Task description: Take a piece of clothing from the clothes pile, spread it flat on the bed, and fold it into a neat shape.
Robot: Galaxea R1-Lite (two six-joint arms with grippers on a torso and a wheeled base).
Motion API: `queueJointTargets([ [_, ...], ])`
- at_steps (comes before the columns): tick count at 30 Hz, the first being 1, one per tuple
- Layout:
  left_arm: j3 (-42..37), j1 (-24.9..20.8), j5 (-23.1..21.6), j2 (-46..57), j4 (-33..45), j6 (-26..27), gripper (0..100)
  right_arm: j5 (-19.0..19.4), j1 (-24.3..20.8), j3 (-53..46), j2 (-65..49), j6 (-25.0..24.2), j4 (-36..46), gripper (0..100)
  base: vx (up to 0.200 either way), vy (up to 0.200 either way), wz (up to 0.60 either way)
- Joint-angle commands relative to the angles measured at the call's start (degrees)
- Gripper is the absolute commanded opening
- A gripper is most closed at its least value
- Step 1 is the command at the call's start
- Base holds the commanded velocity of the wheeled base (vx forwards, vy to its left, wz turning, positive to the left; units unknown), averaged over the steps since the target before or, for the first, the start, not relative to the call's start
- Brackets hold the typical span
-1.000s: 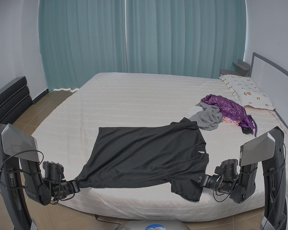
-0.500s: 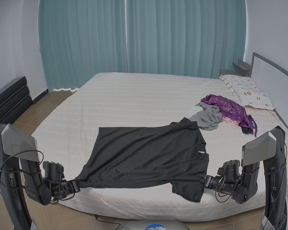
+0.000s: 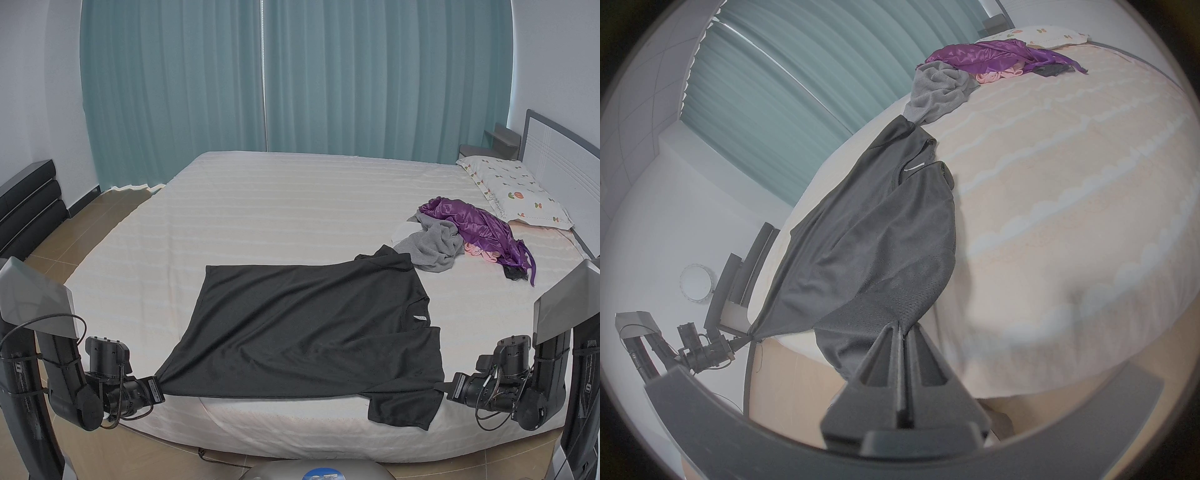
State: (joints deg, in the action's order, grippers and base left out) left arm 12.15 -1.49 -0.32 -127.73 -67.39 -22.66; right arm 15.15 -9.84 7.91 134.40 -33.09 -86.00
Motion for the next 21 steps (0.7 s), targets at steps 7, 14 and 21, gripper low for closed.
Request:
queueJointTargets([
  [7,-3.4,-0.4,0.1,2.1,0.0,3.3,0,5.9,4.5,-7.9,-1.5,3.7,-3.5,0,0.0,0.0,0.0],
  [14,-5.7,-0.4,0.2,2.2,0.0,6.1,0,6.3,6.8,-7.9,-3.9,6.2,1.6,0,0.0,0.0,0.0],
  [21,-7.7,-1.5,0.3,2.9,0.0,8.2,0,6.6,6.8,-7.9,-7.6,12.3,11.9,0,0.0,0.0,0.0],
])
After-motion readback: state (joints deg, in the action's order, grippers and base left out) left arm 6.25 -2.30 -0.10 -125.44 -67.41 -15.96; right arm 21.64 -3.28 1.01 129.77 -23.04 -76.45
